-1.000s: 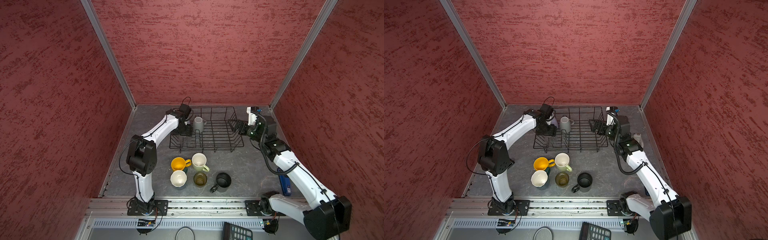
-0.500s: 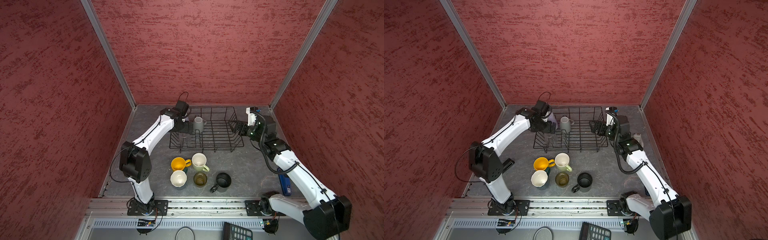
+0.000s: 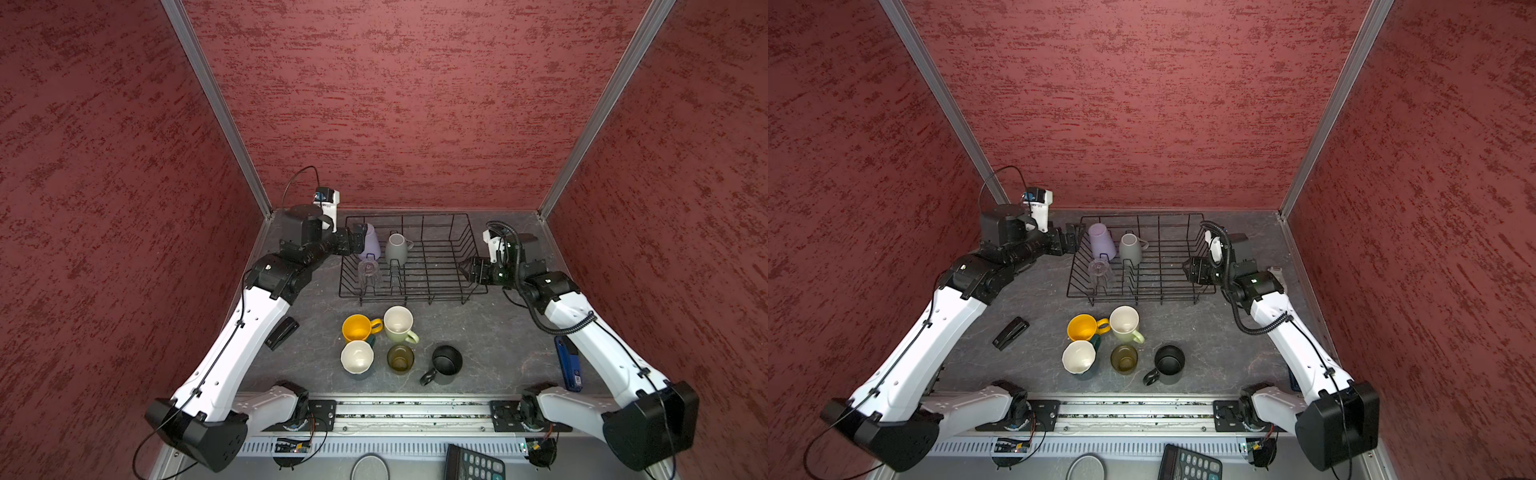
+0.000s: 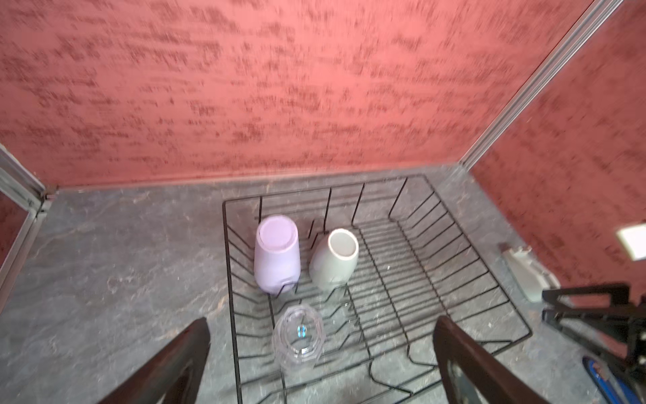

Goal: Load cups into a dish rack
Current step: Pick up the cup from the bottom-center of the table.

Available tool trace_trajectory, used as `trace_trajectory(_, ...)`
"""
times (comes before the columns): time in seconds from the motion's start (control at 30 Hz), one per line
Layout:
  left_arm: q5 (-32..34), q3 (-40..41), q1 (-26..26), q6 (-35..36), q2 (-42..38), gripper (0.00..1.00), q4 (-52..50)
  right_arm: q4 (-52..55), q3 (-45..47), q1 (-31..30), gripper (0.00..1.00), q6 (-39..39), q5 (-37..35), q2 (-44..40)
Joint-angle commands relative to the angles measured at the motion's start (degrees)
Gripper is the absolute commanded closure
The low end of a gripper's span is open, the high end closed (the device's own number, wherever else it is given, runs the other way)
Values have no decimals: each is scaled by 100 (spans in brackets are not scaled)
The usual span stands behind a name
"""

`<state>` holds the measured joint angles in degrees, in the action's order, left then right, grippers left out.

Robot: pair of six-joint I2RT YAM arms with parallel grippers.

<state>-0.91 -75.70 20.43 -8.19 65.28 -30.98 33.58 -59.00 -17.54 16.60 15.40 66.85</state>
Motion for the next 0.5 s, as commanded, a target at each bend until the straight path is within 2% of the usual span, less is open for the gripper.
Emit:
trace_trajectory(0.0,100,149,-118,-547,-211,0,819,860,-105,-308,23,-389,-187,-317)
trace_trajectory(0.07,255,66,-283,-840,-224,0,636,1070,-21,-534,24,-421,-388,-541)
trace_trajectory(0.2,345,66,-244,-637,-244,0,678,1271,165,-871,28,-339,-331,-937)
trace_trajectory(0.27,261,273,-191,-532,-371,0,942,1388,176,-1082,30,-249,-266,-1022)
trace_trajectory(0.47,-190,836,-200,-275,-792,1,1599,1961,440,-1641,34,215,-762,-1071)
